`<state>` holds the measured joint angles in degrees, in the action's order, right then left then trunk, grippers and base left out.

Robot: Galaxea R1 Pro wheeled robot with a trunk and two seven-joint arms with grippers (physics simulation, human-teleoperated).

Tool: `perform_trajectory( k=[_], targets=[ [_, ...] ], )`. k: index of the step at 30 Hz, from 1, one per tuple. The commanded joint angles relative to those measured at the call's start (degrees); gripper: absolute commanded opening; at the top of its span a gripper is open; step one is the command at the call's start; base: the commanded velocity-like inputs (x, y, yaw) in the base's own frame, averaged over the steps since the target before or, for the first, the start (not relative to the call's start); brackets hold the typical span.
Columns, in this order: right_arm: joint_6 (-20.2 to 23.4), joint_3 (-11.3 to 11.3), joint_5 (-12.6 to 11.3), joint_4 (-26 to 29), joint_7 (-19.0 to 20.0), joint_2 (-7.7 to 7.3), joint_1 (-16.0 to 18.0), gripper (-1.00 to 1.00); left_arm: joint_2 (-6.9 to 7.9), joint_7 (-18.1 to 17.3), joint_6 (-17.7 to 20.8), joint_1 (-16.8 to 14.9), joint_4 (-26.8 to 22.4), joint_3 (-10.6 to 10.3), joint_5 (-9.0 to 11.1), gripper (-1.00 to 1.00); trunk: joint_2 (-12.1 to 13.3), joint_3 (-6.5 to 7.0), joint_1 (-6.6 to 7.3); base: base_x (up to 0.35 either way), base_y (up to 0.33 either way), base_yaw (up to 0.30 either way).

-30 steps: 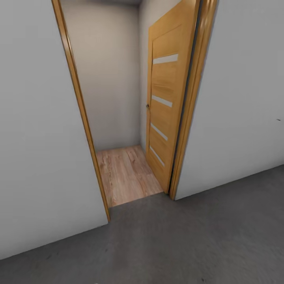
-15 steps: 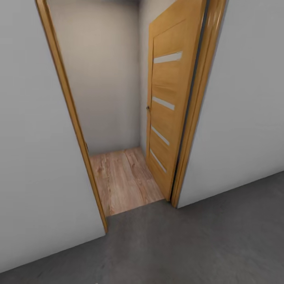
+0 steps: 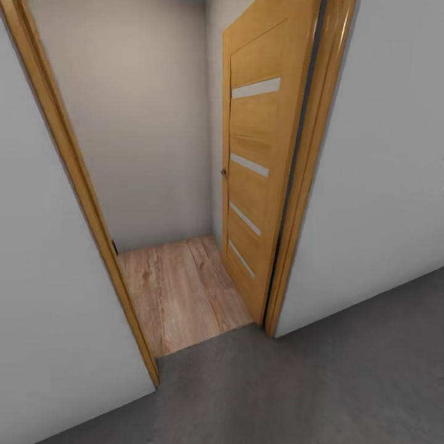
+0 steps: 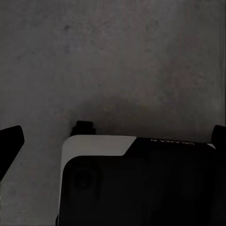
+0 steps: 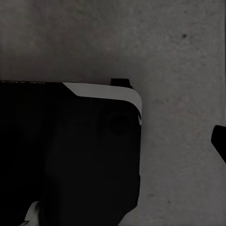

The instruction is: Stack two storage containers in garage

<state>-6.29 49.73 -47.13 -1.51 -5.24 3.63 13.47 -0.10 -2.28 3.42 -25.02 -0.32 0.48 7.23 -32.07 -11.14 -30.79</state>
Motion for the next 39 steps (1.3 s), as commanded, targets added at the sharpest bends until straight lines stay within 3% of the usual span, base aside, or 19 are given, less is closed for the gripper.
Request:
perform_trajectory(
  k=[1, 8, 28, 39],
  targets=[
    [-0.2, 0.5, -0.4, -0.2, 0.0, 0.04, 0.1, 1.0, 0.01, -0.2, 0.3, 0.0, 0.0, 0.0, 0.6, 1.0, -0.1, -0.09, -0.05, 0.318, 0.0, -0.239],
    [-0.2, 0.5, -0.4, -0.2, 0.0, -0.01, 0.1, 1.0, 0.01, -0.2, 0.3, 0.0, 0.0, 0.0, 0.6, 1.0, -0.1, -0.09, -0.05, 0.319, 0.0, -0.177],
    [-0.2, 0.5, -0.3, -0.2, 0.0, 0.04, 0.1, 1.0, 0.01, -0.2, 0.3, 0.0, 0.0, 0.0, 0.6, 1.0, -0.1, -0.09, -0.05, 0.313, 0.0, -0.007],
    [-0.2, 0.5, -0.3, -0.2, 0.0, 0.06, 0.1, 1.0, 0.0, -0.1, 0.3, 0.0, -0.1, 0.0, 0.6, 1.0, -0.1, -0.09, -0.05, 0.061, -0.048, 0.0]
  ],
)
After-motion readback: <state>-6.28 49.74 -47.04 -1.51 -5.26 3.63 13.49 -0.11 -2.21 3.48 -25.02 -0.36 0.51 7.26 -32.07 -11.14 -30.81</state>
